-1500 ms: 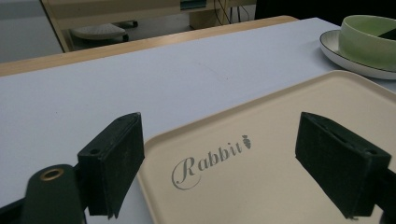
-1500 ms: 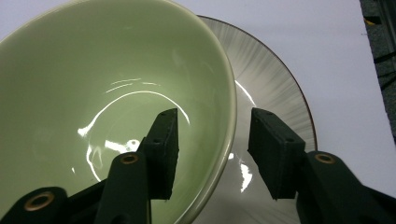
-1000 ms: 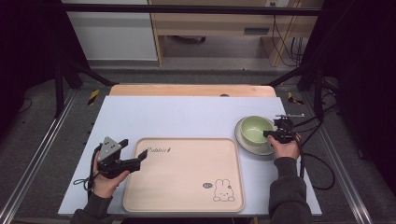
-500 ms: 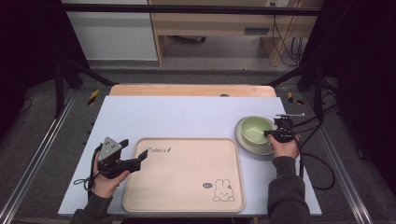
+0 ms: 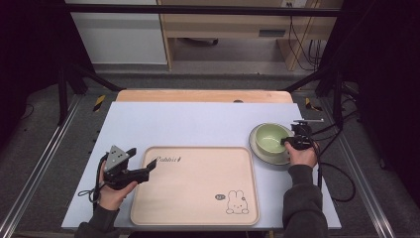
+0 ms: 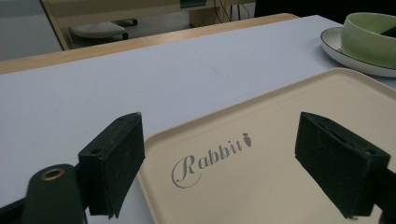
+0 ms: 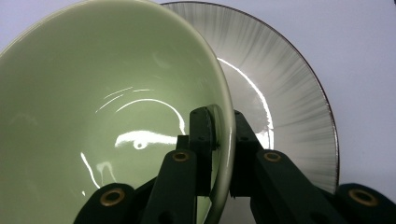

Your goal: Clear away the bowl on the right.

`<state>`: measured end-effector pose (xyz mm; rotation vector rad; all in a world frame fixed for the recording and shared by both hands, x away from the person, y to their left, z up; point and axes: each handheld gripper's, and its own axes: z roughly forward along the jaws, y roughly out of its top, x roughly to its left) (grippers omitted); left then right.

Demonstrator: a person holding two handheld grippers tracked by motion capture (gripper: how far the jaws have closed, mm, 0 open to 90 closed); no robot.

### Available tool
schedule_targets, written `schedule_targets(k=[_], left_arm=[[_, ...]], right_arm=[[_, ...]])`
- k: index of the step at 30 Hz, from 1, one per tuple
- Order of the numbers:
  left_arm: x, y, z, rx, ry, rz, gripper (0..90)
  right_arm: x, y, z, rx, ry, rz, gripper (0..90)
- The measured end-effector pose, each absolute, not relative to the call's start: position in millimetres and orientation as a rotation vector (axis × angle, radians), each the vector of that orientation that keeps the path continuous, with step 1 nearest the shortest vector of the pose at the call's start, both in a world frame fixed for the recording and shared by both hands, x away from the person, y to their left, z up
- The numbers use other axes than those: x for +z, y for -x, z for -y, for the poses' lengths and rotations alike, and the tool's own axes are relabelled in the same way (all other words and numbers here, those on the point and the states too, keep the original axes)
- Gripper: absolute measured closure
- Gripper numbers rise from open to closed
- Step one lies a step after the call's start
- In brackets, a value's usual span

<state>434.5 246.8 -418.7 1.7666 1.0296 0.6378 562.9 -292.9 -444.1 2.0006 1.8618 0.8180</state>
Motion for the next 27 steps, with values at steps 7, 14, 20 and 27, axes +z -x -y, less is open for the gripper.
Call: schedule_targets(k=[7, 14, 20, 27], left_arm=[[-418.0, -434.1, -247.1, 0.638, -1.765, -1.027, 15.5], [-417.7, -434.0, -247.4, 0.639, -1.764, -1.027, 15.6], [-417.7, -434.0, -247.4, 0.639, -1.765, -1.027, 15.6], [-417.4, -433.8, -247.6, 0.639, -1.761, -1.028, 15.6]], right_arm=[[-443.1, -562.9, 293.1, 0.825, -2.035, -1.852, 83.8], [-443.3, -562.6, 293.9, 0.832, -2.037, -1.842, 84.1], [-441.7, -561.7, 293.5, 0.846, -2.039, -1.835, 84.3], [-439.5, -560.1, 291.7, 0.848, -2.024, -1.83, 84.4]])
